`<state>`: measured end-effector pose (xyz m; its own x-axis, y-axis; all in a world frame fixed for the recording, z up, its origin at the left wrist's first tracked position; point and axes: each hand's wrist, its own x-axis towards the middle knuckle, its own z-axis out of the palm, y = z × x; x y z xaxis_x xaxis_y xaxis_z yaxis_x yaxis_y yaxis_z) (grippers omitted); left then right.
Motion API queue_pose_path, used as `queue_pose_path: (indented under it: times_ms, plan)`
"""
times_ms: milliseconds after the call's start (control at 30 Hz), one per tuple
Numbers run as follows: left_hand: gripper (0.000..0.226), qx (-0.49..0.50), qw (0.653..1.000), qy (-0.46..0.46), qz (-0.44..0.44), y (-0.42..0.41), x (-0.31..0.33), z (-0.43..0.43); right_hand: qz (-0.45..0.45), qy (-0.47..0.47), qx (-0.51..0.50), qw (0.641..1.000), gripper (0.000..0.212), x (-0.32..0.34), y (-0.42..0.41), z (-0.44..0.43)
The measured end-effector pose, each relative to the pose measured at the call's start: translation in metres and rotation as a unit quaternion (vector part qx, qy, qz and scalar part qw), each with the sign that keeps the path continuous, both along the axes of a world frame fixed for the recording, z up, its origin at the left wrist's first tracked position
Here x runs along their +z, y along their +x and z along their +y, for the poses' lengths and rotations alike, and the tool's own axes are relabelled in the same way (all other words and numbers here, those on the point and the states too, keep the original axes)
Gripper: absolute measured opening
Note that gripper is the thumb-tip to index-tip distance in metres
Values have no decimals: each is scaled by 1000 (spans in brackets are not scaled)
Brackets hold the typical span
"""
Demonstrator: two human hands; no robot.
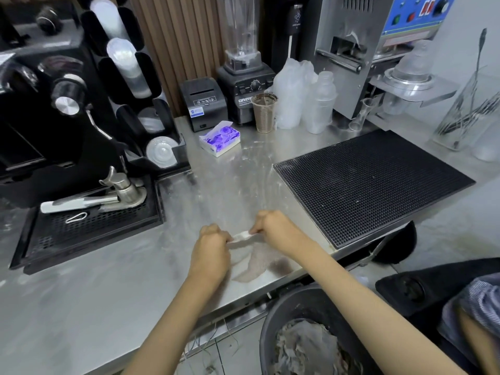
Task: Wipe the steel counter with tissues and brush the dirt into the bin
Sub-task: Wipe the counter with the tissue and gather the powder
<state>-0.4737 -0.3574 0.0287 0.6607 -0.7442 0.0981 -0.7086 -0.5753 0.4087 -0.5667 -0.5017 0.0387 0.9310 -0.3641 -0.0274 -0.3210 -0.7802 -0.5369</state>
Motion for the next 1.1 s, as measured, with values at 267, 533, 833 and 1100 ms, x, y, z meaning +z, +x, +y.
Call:
queue_pose_path:
  times_ms: [267,533,833,1100]
  plan:
    - [16,130,984,115,50,-46,-31,65,122,-6,192,974,12,-9,43,51]
    - [26,116,987,96,58,-81,-22,45,131,31,198,971,9,-13,37,34]
    - [23,27,996,44,78,-83,-21,-9,142,108,47,983,29,7,12,-16]
    - [34,127,987,-21,96,-74,-29,36,124,16,179,976,18,2,32,17]
